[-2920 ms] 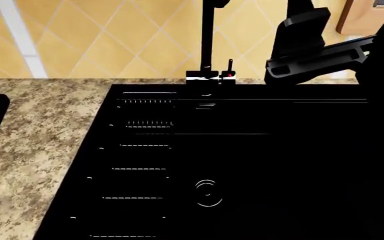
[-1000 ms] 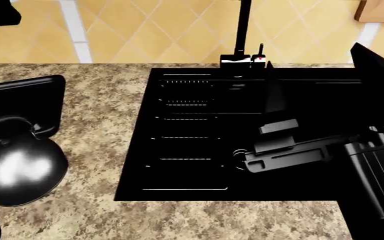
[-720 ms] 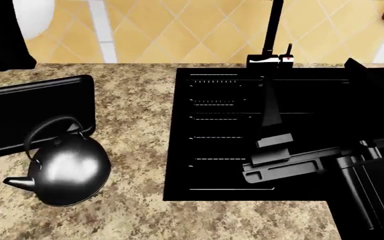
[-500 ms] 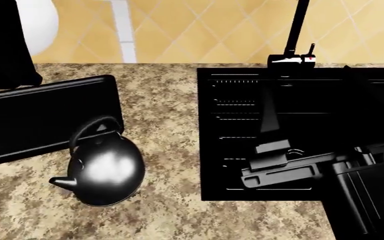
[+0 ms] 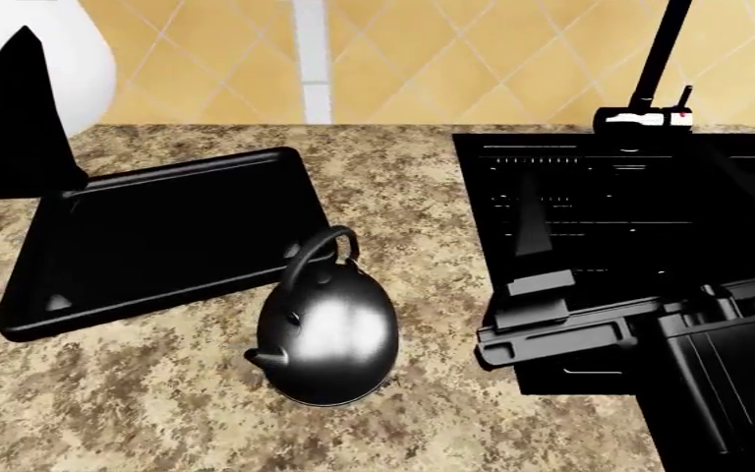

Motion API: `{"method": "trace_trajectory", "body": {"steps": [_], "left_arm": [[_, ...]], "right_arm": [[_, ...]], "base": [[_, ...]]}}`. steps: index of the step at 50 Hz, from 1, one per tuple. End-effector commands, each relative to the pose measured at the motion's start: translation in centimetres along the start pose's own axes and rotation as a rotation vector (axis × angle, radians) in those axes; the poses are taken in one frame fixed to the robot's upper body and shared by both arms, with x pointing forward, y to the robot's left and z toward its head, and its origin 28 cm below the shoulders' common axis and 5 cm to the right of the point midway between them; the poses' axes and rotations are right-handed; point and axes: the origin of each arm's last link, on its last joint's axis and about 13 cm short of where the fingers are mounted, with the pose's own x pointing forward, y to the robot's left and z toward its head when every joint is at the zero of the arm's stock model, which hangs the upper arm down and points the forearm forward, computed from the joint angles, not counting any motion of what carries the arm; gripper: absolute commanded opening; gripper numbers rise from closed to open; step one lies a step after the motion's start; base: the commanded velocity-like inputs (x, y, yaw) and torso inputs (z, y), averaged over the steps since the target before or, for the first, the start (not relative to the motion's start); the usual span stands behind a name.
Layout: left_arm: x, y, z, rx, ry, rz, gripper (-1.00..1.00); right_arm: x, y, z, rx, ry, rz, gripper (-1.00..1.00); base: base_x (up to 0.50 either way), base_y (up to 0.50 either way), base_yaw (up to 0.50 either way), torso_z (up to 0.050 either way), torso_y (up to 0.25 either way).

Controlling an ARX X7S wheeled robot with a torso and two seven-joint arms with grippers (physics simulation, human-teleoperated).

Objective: Pick the kettle from the counter and place it on the tray. Then pick the mug from the cabinet and place it on the tray. Then close the cabinet doors.

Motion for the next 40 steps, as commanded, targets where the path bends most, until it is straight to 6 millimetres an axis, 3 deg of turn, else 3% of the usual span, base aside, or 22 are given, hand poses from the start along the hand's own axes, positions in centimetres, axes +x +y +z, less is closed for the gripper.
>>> {"method": "trace_trajectory", "body": {"steps": [1,11,23,35,40], "left_arm": [[0.2,0.0,0.2,-0.009,-0.010,-0.002,-1.00],[0.7,0.3,1.1,-0.002,-0.032,0.014,-1.00],[1.8,0.5,0.7,0.009,-0.021,0.033,-1.00],[8.1,1.8,-2.6,0.060,0.091,0.160,-1.00],[9.4,2.1,-4.3,0.075,0.140,0.193,-1.00]], "right_arm": [[0.9,-0.9,2.2,-0.028,-0.023,-0.022,1.00],[1.6,-1.6,5.2,-0.071,-0.073,-0.026,1.00],[1.7,-1.7,5.0,-0.066,-0.073,-0.030,1.00],[1.7,-1.6,4.0,-0.046,-0.069,-0.042,1.00],[1.8,-1.6,3.7,-0.039,-0.061,-0.044,1.00]], "base": [[0.00,0.00,0.00,0.000,0.000],[0.24,0.00,0.00,0.000,0.000],[0.49,0.00,0.00,0.000,0.001],[0.00,0.00,0.00,0.000,0.002],[0.00,0.00,0.00,0.000,0.000]]}}
